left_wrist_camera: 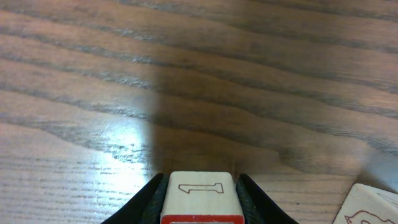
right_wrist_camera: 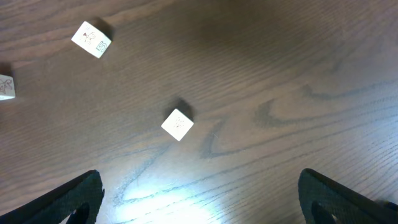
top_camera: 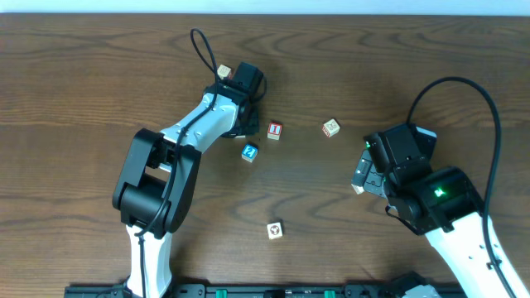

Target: Spell out Ai2

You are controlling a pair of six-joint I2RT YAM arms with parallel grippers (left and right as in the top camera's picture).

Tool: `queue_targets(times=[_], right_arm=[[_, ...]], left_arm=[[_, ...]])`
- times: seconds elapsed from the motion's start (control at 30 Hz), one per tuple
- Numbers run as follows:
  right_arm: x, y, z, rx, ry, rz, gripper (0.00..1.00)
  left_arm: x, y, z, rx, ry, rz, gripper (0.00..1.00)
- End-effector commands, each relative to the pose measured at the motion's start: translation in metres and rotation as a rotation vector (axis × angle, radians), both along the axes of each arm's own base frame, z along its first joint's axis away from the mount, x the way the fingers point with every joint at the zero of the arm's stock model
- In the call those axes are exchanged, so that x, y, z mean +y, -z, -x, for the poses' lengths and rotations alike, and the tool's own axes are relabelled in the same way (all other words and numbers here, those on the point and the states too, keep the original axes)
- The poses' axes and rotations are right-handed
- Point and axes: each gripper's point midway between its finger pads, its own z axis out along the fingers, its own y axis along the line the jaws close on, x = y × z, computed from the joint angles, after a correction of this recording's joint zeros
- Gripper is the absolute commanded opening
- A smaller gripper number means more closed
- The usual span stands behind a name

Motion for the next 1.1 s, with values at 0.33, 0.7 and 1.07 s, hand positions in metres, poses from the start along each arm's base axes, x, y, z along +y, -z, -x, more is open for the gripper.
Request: queue_targets(times=[0.33,0.7,1.07], right_arm=[[-0.006,0.002,0.0,0.004,0.021,0.018,0.99],[-0.006,0.002,0.0,0.003,0.022,0.022,0.99],[-0.007,0.002,0.001,0.007,0.022,0.024,0.99]], left_arm=[[-0.034,-0.005,-0.003,-0.001,0.121,0.146,0.36],[-0.04,-0.008,-0.004,-0.003,0.13,0.178,0.36],[-0.04,-0.036,-0.013,-0.046,0.129,0.172,0.49]])
